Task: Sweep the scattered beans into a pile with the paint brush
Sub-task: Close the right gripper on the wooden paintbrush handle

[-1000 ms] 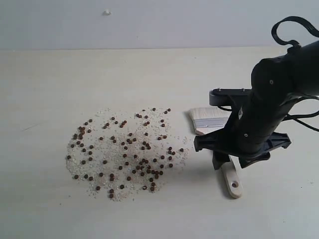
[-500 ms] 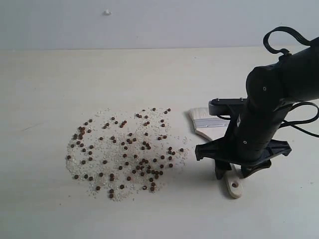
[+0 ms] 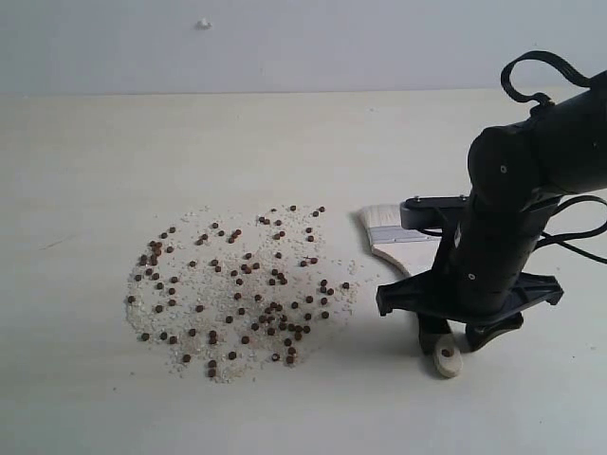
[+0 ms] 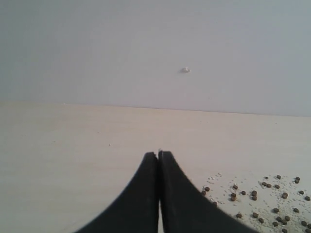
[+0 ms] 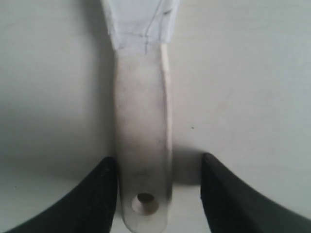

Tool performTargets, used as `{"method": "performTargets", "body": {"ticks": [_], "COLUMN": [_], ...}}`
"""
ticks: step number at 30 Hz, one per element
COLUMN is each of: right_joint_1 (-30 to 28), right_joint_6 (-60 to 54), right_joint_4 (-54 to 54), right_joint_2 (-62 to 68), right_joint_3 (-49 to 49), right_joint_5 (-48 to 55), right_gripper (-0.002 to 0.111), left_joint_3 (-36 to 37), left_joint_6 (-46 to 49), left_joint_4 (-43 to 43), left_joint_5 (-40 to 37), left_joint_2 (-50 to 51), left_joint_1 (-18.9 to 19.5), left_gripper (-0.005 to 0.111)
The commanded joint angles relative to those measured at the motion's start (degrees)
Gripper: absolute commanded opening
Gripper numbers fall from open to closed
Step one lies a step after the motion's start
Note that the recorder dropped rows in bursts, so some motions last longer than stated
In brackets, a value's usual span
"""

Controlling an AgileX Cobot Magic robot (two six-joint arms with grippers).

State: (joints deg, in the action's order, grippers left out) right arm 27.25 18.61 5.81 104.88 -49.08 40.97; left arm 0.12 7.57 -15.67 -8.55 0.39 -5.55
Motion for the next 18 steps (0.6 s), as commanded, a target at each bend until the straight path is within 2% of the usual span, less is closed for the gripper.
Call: {"method": "performTargets", "body": {"ticks": [1, 8, 14, 18], "right_joint_1": [0.06, 0.06, 0.06, 0.06], "right_joint_6": [0.08, 0.18, 7.64, 8.04], "right_joint_4": [-0.09, -0.93, -8.77, -9.3], "right_joint_2": [0.1, 0.1, 0.1, 0.1], "right_joint_3": [0.0, 0.0, 0.0, 0.0], "right_joint_5": [-0.49, -0.84, -0.84, -1.38], "right_gripper": [0.049, 0.046, 0.043, 0.041], "left_joint_3": [-0.12, -0.12, -0.12, -0.12], "left_joint_6": [-0.19, -0.19, -0.19, -0.19], "left_joint_4": [-0.5, -0.5, -0.5, -0.5], "left_joint_5": [0.55, 0.55, 0.55, 0.55], "left_joint_2": [-0.39, -0.39, -0.39, -0.39], "left_joint_1": [-0.74, -0.74, -0.74, -0.74], "left_gripper": [0.0, 0.0, 0.0, 0.0]}}
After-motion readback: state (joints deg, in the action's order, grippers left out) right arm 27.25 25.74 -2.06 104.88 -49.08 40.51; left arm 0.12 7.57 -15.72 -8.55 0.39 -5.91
